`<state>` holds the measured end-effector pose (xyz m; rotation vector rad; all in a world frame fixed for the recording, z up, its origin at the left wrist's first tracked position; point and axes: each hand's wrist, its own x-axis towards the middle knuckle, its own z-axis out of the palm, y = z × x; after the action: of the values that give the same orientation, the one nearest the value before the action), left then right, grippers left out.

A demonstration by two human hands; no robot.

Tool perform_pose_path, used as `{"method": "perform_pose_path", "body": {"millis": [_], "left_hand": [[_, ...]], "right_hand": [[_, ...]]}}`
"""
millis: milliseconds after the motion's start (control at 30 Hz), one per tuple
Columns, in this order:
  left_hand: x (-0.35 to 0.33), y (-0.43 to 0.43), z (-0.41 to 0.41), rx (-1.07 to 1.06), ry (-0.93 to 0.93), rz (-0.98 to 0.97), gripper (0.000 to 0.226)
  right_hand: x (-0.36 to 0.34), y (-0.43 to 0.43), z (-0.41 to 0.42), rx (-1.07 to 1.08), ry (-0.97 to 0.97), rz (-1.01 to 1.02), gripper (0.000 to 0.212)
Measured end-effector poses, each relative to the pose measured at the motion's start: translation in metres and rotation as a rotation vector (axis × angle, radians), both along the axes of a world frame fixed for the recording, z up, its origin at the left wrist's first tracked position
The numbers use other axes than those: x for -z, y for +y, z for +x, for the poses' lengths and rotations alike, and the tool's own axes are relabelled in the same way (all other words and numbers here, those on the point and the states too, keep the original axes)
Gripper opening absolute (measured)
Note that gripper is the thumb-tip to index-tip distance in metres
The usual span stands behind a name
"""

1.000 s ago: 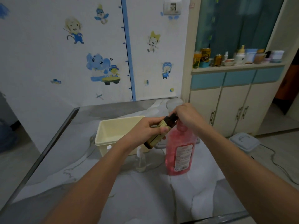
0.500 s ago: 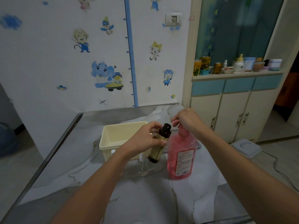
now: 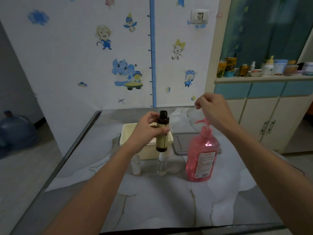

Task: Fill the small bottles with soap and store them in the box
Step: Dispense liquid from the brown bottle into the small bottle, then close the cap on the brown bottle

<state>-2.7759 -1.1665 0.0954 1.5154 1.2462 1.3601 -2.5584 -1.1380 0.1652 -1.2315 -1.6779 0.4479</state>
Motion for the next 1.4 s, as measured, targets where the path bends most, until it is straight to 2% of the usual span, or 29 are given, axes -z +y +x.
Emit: {"method": "perform_pose_path", "body": {"millis": [100, 200, 267, 333, 433, 500, 633, 733, 833, 1167, 1267, 1400], "left_hand": [[-0.002, -0.002, -0.019, -0.080, -0.052, 0.038, 0.046], [-0.003, -0.009, -0.040, -0.158, -0.085, 0.071, 0.046], [-0.003, -0.013, -0.054, -0.198, -0.092, 0.082, 0.045], [-0.001, -0.018, -0.069, -0.241, -0.096, 0.085, 0.044], [0.004, -0.024, -0.091, -0.289, -0.126, 0.085, 0.046], [0.010, -0.029, -0.104, -0.327, -0.141, 0.082, 0.048], [0.020, -0.039, -0.121, -0.397, -0.113, 0.071, 0.047], [0.026, -0.047, -0.129, -0.418, -0.101, 0.071, 0.046], [0.030, -0.052, -0.135, -0.426, -0.093, 0.077, 0.046], [0.037, -0.056, -0.144, -0.422, -0.097, 0.075, 0.046], [0.038, -0.056, -0.146, -0.421, -0.099, 0.072, 0.047], [0.043, -0.060, -0.148, -0.416, -0.086, 0.068, 0.047]], "right_hand": [[-0.002, -0.013, -0.023, -0.217, -0.105, 0.028, 0.021], [0.004, -0.026, -0.050, -0.535, -0.338, -0.225, 0.019], [0.016, -0.034, -0.073, -0.710, -0.579, -0.400, 0.018], [0.037, -0.044, -0.099, -0.794, -0.771, -0.426, 0.017], [0.074, -0.059, -0.136, -0.821, -0.890, -0.329, 0.015], [0.095, -0.070, -0.157, -0.839, -0.949, -0.184, 0.015], [0.129, -0.091, -0.192, -0.909, -1.053, 0.056, 0.030], [0.148, -0.108, -0.209, -1.060, -1.125, 0.258, 0.044], [0.165, -0.115, -0.216, -1.141, -1.135, 0.388, 0.047], [0.174, -0.119, -0.225, -1.160, -1.051, 0.422, 0.031], [0.161, -0.114, -0.217, -1.144, -0.897, 0.286, 0.034], [0.122, -0.100, -0.192, -1.027, -0.532, 0.076, 0.040]]}}
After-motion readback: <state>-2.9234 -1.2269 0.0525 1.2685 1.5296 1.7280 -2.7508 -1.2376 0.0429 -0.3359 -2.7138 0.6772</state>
